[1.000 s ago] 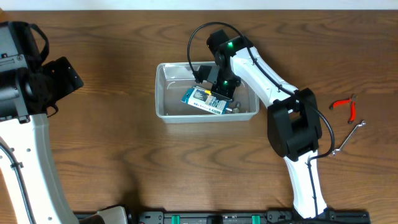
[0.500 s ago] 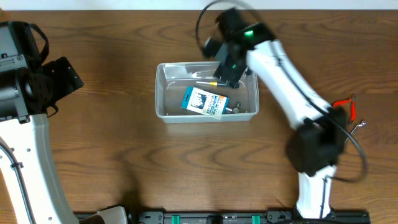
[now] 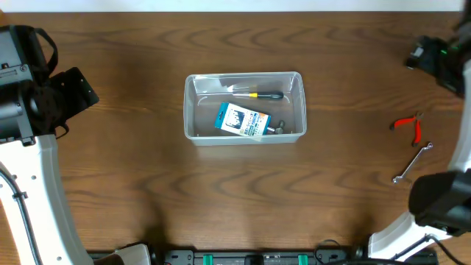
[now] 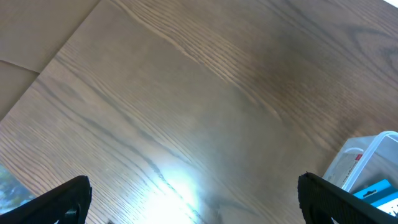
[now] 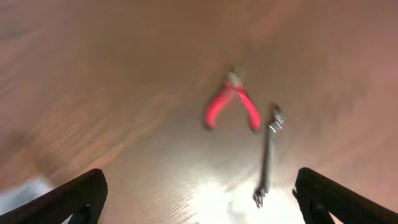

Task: Pack container
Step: 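Move the right gripper to the red pliers and grasp their handles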

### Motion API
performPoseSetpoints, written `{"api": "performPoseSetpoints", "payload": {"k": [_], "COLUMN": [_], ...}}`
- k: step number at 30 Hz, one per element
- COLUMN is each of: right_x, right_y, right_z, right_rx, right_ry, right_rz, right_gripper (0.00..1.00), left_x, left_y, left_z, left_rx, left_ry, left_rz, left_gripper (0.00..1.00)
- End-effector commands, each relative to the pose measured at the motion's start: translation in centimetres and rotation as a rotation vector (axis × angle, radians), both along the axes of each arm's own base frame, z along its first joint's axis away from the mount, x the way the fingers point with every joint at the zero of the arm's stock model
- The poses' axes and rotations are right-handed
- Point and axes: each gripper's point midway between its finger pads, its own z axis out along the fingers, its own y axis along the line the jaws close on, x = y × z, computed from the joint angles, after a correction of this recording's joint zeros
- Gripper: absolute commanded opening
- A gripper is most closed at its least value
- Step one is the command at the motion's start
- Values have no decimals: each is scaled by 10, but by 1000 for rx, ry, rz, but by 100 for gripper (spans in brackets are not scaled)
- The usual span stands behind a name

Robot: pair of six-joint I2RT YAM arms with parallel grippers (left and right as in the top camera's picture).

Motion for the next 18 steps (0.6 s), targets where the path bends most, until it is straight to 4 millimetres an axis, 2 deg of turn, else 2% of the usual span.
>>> {"api": "performPoseSetpoints", "payload": {"k": [1,5,10,14,18], "right_x": [-18,-27,-20,-9,5], "right_y": [-25,-41,-34,-27,-22], "right_z": [-37,-83,-135,-156,-164], "right_rx": [85,113,159,148,120], "right_ry": [60,119,136,115,81], "right_rz": [-220,-233,-155,-84,-17], "right_gripper": [99,99,99,99,99], "left_x": [-2,-2,-2,-2,-3], "left_y": [3,3,3,3,3], "left_z": [-2,-2,-2,-2,-3], "left_rx": [13,13,13,12,11], "left_ry": [16,16,16,17,22], "left_rz": [0,0,0,0,0], "left_gripper": [98,98,98,98,98]}}
